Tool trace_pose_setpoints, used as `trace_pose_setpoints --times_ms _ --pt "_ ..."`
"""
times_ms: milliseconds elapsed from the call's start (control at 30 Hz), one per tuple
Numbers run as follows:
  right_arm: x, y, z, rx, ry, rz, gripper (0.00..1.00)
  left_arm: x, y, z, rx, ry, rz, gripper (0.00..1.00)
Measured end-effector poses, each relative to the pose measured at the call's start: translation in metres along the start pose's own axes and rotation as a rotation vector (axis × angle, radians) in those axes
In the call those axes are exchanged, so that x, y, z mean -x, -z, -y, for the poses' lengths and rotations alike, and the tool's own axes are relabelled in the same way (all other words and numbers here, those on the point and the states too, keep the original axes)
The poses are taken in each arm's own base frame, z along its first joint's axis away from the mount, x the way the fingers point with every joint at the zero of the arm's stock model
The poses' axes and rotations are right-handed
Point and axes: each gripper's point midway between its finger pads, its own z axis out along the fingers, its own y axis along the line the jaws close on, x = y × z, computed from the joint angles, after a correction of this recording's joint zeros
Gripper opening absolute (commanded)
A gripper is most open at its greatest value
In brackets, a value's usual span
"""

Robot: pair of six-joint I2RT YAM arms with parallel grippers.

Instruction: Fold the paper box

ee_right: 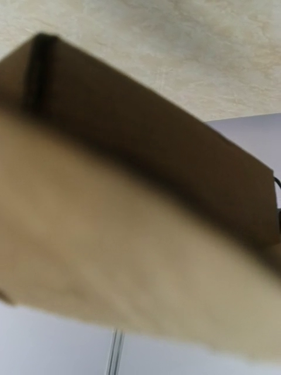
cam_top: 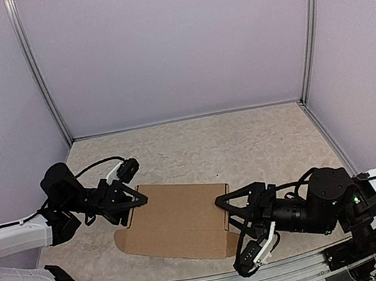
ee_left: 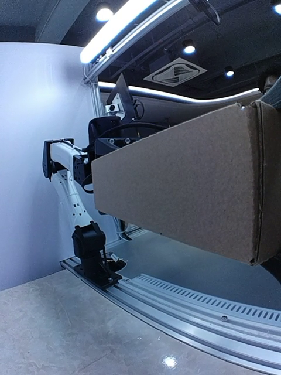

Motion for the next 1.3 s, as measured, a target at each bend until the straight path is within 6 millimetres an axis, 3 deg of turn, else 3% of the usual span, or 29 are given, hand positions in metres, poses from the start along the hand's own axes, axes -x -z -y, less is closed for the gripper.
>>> trace_pose_setpoints --times_ms 100,400,533,700,733,800,1033,1167,1300 --pt "0.001 0.0 -0.001 -0.004 0.003 0.0 0.57 0.001 -0.001 0.0 -0.007 0.001 -0.006 0.0" --pt "-0.001 0.002 -0.002 -0.011 0.009 -0.01 0.29 0.004 -0.003 -0.002 -0.019 0.012 -0.015 0.03" --pt "-0.002 0.002 -0.002 -0.011 0.005 -0.016 0.27 0.005 -0.004 -0.004 -0.019 0.012 -0.015 0.32" --pt "-0.002 0.003 -0.004 -0.004 -0.016 -0.017 0.24 0.004 -0.005 -0.01 -0.006 0.003 -0.016 0.5" --pt "-0.002 0.003 -0.005 -0.001 -0.021 -0.018 0.24 0.004 -0.005 -0.011 0.0 0.002 -0.015 0.6" --pt "-0.002 0.003 -0.007 0.004 -0.034 -0.018 0.24 0.005 -0.004 -0.014 0.012 -0.007 -0.008 0.97" --pt "-0.005 0.007 -0.005 0.006 -0.141 -0.023 0.22 0.019 0.008 -0.027 0.106 -0.052 0.092 0.99" --pt "-0.01 0.011 -0.007 0.019 -0.205 -0.033 0.23 0.046 0.038 -0.033 0.175 -0.075 0.251 0.99" --pt "-0.02 0.015 -0.007 0.039 -0.297 -0.058 0.23 0.063 0.068 -0.052 0.26 -0.052 0.396 0.99"
